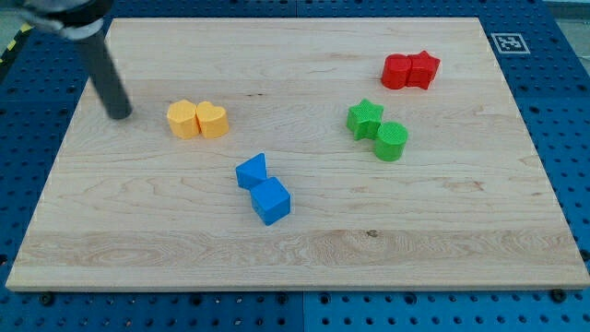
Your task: Separate the yellow blocks
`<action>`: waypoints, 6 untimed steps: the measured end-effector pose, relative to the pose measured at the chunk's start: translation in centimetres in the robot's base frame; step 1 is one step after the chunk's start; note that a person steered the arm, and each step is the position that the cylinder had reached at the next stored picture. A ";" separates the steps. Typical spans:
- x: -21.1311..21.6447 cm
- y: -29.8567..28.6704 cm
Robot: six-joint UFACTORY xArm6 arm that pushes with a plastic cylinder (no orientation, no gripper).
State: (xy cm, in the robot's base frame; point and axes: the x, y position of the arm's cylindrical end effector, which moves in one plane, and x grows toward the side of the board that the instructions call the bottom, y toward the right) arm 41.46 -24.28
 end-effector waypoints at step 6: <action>-1.7 16.5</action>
